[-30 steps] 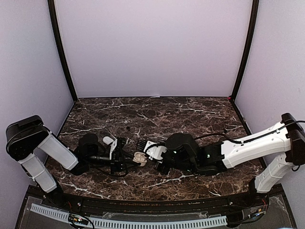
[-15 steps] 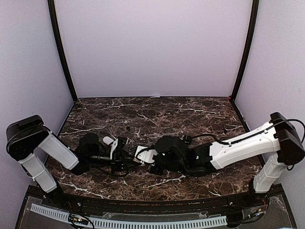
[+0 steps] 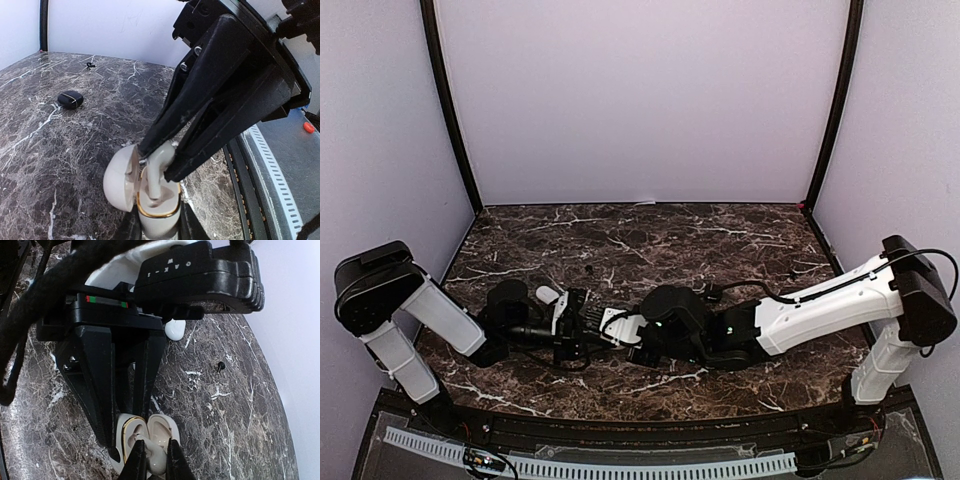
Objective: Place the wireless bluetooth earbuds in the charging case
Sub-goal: Insert the left earbud into the left side groove of the charging case, then close the charging case with the earbuds, then place the charging case with the earbuds at the center of the board.
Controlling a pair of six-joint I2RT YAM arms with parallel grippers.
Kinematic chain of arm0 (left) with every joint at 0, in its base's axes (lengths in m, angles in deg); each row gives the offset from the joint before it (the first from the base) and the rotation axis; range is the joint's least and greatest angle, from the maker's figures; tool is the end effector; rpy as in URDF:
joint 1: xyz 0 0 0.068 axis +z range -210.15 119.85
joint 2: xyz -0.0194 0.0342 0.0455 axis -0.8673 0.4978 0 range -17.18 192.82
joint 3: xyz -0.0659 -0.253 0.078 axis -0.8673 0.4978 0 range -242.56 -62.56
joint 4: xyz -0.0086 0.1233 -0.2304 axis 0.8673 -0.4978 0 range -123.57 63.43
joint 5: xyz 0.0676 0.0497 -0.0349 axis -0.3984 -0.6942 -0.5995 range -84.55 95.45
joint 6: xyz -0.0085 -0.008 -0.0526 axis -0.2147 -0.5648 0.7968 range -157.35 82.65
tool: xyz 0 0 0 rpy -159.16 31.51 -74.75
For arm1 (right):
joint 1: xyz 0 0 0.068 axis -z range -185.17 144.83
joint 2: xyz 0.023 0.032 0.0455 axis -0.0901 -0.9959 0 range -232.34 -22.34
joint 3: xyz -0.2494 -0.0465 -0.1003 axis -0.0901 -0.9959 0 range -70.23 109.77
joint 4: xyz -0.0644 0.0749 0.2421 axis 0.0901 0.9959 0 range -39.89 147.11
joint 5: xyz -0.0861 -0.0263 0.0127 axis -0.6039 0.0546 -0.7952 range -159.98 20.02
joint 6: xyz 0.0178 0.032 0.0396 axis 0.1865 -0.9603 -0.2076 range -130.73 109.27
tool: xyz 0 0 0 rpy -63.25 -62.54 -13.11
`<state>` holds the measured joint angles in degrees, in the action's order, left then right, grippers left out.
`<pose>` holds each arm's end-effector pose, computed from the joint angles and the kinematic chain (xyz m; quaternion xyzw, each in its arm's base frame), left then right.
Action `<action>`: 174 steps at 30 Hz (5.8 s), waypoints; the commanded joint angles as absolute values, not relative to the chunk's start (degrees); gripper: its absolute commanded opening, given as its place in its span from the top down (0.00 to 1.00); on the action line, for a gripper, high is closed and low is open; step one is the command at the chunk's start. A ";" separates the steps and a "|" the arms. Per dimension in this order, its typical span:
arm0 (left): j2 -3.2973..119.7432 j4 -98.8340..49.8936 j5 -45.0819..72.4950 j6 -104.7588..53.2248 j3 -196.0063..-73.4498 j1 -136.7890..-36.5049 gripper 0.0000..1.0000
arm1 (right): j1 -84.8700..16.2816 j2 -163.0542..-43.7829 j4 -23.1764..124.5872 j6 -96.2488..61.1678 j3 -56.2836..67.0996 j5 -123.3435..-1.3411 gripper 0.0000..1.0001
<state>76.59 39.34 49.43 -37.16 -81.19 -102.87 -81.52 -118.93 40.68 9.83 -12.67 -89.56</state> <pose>0.1717 -0.1921 0.1396 0.4823 0.5702 -0.4852 0.4548 0.0994 0.3587 0.2148 -0.5807 0.6289 0.1020 0.5068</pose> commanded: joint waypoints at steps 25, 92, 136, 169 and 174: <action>76.37 35.59 55.28 -40.75 -83.35 -103.91 1.00 | -82.24 -120.55 46.35 12.63 -7.70 -82.67 1.00; 71.10 52.31 57.60 -45.17 -75.12 -104.71 1.00 | -67.56 -113.25 41.10 -13.08 -17.32 -53.63 1.00; 43.99 -9.17 10.04 3.78 -81.94 -74.28 1.00 | -53.90 -96.44 33.19 -22.43 -32.54 -87.83 1.00; 55.21 -8.71 16.99 7.45 -79.52 -65.29 0.53 | -45.86 -101.62 34.06 -28.58 -36.94 -90.44 0.78; 50.90 -14.59 13.83 7.26 -80.70 -65.25 0.27 | -45.45 -102.13 34.89 -27.73 -36.03 -89.83 0.70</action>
